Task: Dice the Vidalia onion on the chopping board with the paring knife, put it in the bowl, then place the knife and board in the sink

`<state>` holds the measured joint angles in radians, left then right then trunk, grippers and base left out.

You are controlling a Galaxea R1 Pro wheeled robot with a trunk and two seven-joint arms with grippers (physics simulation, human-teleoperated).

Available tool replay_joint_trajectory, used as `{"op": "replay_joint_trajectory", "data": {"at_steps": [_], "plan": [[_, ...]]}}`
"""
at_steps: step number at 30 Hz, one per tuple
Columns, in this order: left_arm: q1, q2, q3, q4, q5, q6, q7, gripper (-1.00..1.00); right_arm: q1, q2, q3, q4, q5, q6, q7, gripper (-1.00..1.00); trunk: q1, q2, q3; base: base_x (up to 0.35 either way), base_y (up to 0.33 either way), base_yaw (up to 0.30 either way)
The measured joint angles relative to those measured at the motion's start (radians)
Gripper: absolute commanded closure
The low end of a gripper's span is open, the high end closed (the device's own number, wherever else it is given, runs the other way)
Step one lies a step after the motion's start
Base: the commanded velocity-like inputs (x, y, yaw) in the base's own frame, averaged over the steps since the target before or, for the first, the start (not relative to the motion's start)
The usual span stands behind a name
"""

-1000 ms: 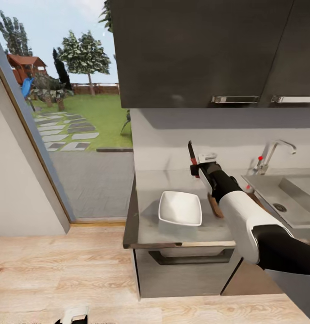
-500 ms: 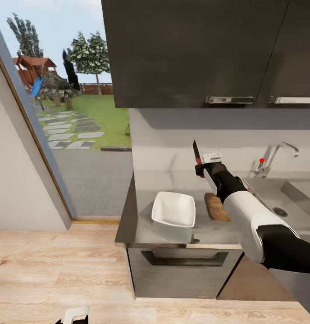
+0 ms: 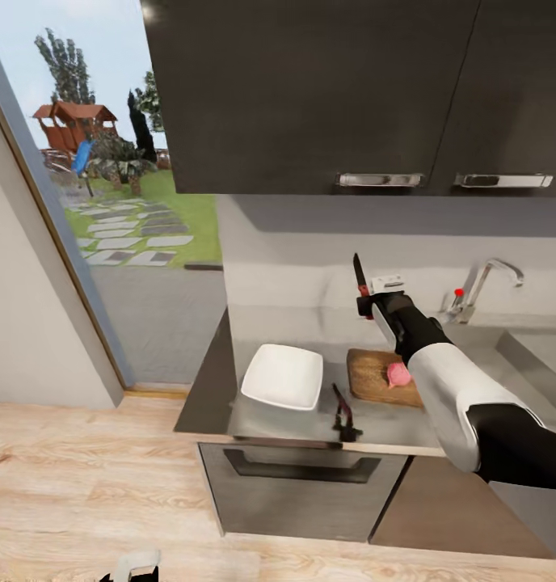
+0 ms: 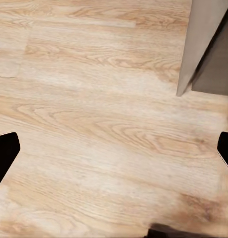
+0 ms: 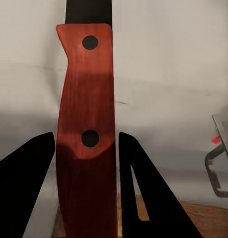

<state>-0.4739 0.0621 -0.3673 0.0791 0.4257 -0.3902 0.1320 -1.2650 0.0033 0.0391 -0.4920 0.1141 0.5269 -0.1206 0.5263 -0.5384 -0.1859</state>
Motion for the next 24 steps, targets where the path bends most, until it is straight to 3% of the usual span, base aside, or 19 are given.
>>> {"op": "replay_joint_trajectory", "data": {"at_steps": [24], "plan": [[0.008, -0.005, 0.0, 0.0, 0.0, 0.001, -0.003, -1.0, 0.0, -0.001, 0.0, 0.005, 0.0, -0.002, 0.001, 1.0, 0.0, 0.0, 0.0, 0.0, -0.32, 0.072]]}}
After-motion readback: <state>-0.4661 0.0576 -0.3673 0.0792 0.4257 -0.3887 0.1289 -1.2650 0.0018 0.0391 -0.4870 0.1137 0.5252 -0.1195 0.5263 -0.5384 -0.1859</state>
